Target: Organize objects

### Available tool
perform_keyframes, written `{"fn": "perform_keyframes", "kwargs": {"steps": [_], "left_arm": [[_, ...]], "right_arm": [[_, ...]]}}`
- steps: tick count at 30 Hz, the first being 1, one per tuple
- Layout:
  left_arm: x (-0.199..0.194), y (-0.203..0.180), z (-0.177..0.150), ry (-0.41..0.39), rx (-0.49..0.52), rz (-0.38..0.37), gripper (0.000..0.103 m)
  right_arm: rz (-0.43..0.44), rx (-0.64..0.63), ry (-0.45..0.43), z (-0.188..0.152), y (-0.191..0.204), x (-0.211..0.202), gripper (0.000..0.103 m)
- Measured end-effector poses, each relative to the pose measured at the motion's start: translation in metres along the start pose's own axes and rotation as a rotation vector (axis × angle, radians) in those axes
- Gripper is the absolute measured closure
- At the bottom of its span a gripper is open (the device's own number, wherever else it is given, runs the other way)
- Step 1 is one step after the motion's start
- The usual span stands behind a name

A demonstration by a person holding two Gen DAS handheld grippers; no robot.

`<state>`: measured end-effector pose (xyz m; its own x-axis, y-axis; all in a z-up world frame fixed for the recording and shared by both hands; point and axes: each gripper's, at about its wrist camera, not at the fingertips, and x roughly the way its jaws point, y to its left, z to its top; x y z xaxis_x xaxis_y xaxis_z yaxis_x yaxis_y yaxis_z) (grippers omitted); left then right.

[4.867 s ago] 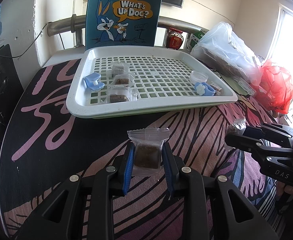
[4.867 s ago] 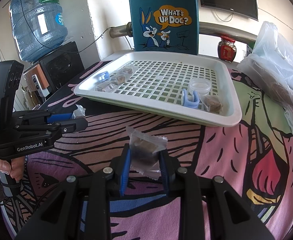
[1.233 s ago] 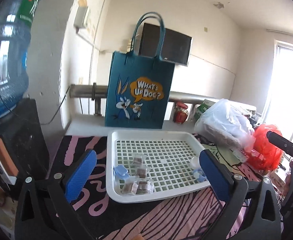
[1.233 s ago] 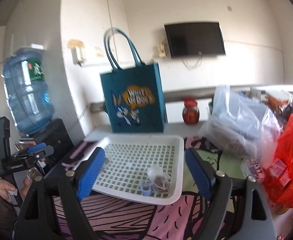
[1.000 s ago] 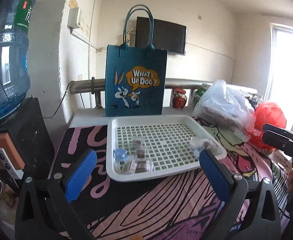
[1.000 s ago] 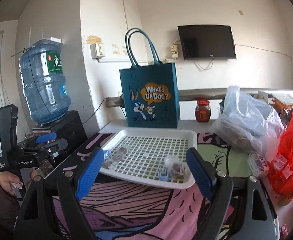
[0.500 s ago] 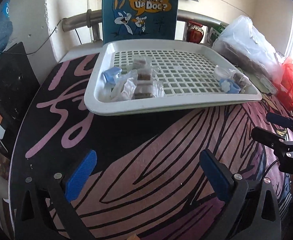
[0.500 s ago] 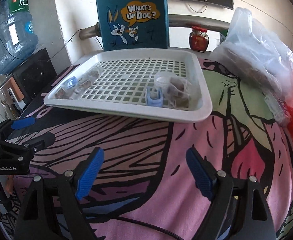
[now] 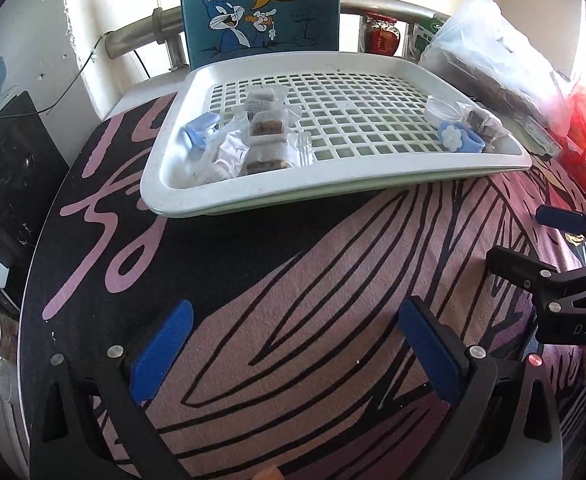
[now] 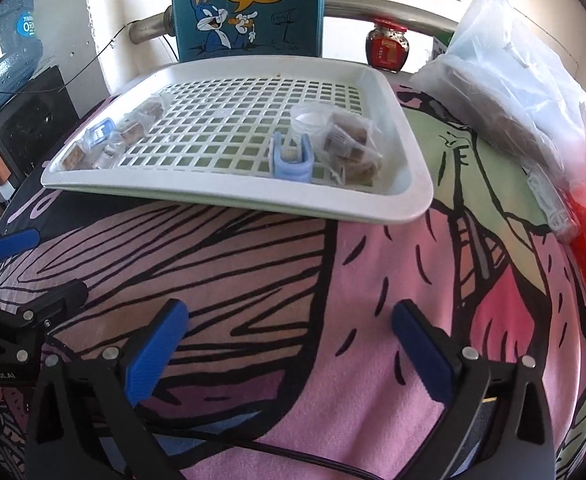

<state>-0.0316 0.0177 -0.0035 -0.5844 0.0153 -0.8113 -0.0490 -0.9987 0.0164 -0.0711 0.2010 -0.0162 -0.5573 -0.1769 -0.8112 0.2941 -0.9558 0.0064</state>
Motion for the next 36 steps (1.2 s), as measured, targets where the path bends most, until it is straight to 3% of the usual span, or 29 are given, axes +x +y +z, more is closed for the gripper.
{"fn": "perform_keyframes", "kwargs": {"steps": [36], "left_arm": [[-0.0007, 0.0038, 0.0013, 0.004, -0.046, 0.026, 0.000]], "right_arm": [[0.000, 0.000, -0.001, -0.0004, -0.0006, 0.0007, 0.000]]}}
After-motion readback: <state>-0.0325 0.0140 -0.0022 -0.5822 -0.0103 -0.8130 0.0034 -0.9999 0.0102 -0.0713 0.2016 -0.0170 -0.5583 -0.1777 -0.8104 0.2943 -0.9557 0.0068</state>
